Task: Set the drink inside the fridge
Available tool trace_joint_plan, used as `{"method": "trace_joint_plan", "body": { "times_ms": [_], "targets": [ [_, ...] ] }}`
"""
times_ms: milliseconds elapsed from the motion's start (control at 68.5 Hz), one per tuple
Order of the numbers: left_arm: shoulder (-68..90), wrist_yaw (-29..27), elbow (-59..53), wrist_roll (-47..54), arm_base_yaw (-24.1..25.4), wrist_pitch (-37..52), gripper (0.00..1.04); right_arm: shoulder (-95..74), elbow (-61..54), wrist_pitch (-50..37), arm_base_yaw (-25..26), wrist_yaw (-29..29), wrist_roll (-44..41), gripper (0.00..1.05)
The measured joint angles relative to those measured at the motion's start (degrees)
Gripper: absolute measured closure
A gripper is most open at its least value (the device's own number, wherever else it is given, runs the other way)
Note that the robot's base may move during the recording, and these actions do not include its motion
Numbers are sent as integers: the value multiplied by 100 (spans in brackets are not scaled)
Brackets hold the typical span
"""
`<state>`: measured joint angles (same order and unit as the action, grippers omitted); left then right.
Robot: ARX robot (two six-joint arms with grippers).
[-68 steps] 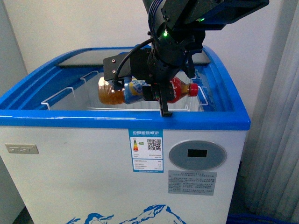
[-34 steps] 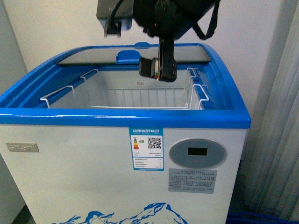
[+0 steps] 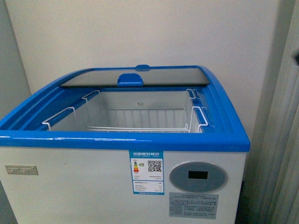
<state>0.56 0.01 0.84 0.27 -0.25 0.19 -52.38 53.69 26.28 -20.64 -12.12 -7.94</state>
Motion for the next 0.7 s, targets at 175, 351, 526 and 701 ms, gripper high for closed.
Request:
{"method": "trace_joint_plan", "body": {
  "times_ms": [175,351,526,701],
  "targets": [
    [-20,2,0,-2,0,-11,102,2188,-1034,1130,-323,-391,1727,8],
    [-31,-2,0,-2,0,-15,102,3543,-2920,-1773,549,-153,1095,36],
    [-31,0,0,-2,0,-17,102,4000,-3757,-2205,1099,310,905,65],
    [-31,-2,0,-2,0,-17,102,4319,-4188,-2337,2004,1143,841,95]
  ]
}}
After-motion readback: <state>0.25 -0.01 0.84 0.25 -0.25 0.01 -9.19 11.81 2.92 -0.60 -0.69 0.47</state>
